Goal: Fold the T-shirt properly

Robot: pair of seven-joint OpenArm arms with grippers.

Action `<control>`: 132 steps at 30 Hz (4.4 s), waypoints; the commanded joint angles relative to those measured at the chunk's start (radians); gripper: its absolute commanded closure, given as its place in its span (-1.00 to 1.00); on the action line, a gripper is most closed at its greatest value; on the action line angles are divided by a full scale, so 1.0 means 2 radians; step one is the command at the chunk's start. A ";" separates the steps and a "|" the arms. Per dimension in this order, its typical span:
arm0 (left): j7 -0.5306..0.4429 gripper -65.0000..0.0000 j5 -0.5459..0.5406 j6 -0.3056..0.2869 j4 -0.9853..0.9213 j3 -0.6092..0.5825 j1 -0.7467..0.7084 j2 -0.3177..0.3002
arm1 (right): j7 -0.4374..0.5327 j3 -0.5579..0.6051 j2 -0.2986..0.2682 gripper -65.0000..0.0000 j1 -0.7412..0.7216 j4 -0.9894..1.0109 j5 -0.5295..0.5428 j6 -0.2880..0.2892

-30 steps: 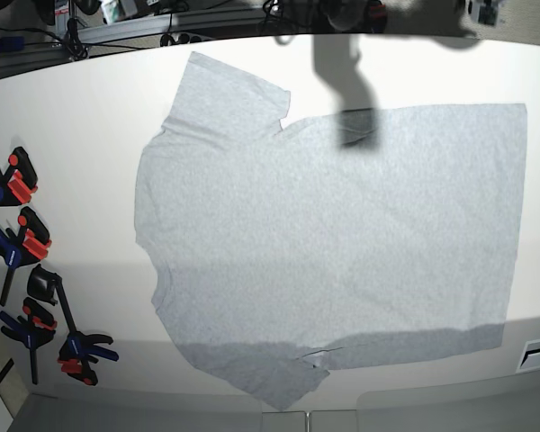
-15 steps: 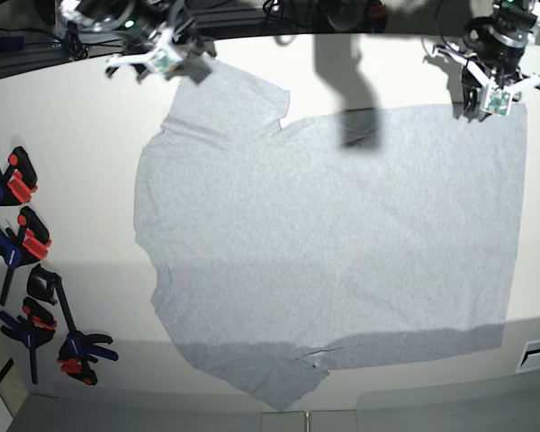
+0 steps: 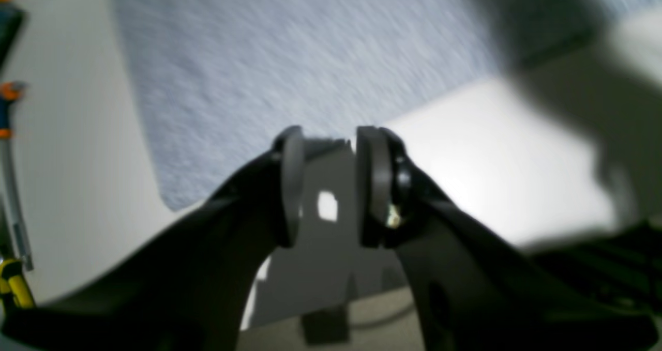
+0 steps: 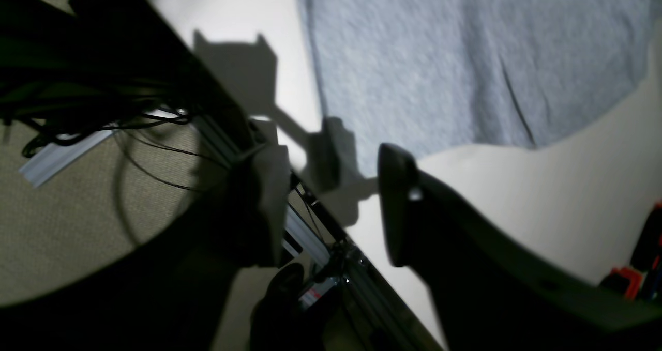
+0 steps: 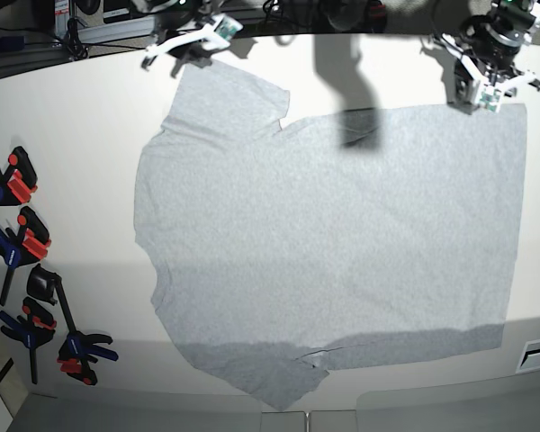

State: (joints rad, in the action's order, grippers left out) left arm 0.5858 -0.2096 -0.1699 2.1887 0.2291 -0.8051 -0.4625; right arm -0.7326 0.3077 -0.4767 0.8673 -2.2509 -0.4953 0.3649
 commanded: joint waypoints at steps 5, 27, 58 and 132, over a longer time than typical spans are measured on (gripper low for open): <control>0.001 0.48 0.000 -0.009 0.008 0.003 -0.003 -0.004 | 0.083 0.000 -0.003 -0.17 0.004 -0.008 0.001 -0.007; -0.084 0.32 0.081 -0.007 0.008 0.003 -0.003 -0.004 | 0.020 0.000 0.000 -0.16 -0.124 0.149 0.109 -0.006; -0.106 0.32 0.084 -0.009 0.008 0.003 -0.002 -0.002 | 0.048 0.005 -0.094 1.00 -0.137 0.164 0.091 -0.007; -0.084 1.00 0.331 0.109 -0.322 -0.221 0.137 -0.168 | 0.035 0.010 -0.090 1.00 -0.212 0.128 0.131 -0.061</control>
State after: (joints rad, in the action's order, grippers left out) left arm 0.4198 0.4603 0.0513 1.5356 -0.2153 -0.5262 -0.7822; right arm -0.6781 0.3344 -0.6449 0.4507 -1.9762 -0.2260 0.2577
